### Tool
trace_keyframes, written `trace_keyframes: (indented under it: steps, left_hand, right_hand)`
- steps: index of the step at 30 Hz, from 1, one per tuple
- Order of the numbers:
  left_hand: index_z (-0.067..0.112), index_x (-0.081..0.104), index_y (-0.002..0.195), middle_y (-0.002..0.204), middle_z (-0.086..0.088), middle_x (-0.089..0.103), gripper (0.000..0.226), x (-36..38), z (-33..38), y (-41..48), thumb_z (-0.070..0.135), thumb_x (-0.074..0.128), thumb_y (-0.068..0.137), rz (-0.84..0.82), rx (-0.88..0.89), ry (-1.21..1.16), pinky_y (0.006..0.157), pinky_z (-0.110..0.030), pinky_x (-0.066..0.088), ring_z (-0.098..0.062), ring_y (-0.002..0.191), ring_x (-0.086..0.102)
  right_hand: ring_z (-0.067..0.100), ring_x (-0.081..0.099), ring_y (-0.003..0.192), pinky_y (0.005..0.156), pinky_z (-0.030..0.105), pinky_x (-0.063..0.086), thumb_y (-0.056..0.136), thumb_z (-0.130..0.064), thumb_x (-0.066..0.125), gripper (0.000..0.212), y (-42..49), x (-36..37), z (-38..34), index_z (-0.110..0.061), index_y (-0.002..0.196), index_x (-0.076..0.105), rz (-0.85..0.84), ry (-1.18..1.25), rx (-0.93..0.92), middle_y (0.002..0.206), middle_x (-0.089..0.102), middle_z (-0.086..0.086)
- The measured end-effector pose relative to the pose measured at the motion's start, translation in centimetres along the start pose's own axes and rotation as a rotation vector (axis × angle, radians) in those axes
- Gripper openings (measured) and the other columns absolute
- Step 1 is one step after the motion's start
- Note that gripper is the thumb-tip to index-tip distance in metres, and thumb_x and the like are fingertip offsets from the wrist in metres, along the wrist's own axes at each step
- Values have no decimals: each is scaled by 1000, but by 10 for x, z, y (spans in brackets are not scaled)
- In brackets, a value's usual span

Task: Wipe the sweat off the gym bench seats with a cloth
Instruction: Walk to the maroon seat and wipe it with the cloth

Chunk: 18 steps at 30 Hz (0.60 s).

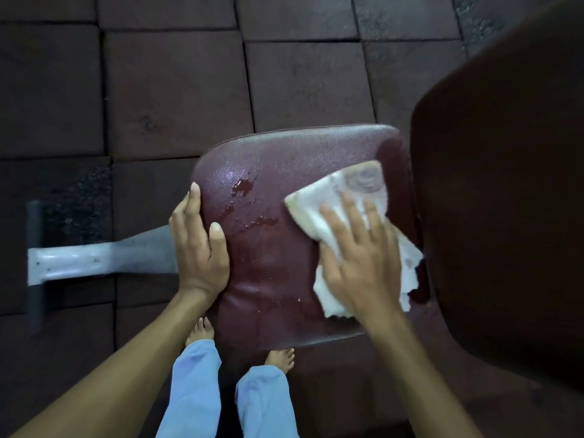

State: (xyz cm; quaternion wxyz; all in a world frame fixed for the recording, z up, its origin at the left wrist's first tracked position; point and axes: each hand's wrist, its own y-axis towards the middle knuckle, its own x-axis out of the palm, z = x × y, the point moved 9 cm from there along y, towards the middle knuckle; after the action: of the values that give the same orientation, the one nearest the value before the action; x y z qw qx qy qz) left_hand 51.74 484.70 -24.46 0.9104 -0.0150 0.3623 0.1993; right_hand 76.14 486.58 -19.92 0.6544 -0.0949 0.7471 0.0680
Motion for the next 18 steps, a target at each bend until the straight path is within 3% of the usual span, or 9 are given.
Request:
trace_keyframes:
  steps: [2, 6, 10, 15, 18]
  left_hand:
    - [0, 28, 147, 135, -23, 42, 62, -1, -1, 1, 26, 30, 91, 1, -7, -4, 111, -25, 21, -27, 125, 36]
    - [0, 29, 146, 137, -21, 43, 62, -2, 1, 1, 27, 31, 91, 9, -1, -16, 111, -22, 19, -24, 126, 36]
    - [2, 29, 147, 135, -21, 43, 62, -3, 1, 1, 27, 31, 91, 4, -16, -8, 111, -24, 20, -25, 124, 37]
    - [4, 29, 148, 140, -20, 43, 62, -3, 1, -1, 29, 31, 92, -38, -33, 16, 112, -24, 19, -29, 128, 40]
    - [8, 24, 150, 149, -16, 37, 62, -4, 2, -4, 31, 28, 93, -74, -62, 23, 114, -29, 21, -26, 137, 34]
  right_hand:
    - [32, 33, 142, 107, 55, 35, 89, -39, 47, 53, 30, -2, 19, -30, 141, 48, 14, -12, 169, 157, 36, 1]
    - [35, 11, 149, 115, 58, 17, 94, -37, 38, 55, 104, 3, 17, -34, 149, 35, -41, 44, 444, 163, 18, 2]
    - [33, 11, 150, 117, 57, 11, 93, -36, 37, 54, 119, 11, -43, -35, 147, 37, -79, 58, 230, 161, 24, -3]
    - [33, 27, 145, 112, 54, 27, 91, -37, 43, 53, 25, 10, -62, -33, 144, 44, -73, -10, -149, 158, 32, -1]
    - [34, 33, 143, 102, 53, 37, 92, -35, 44, 52, -7, 3, -30, -29, 143, 46, -77, -36, -160, 157, 35, 2]
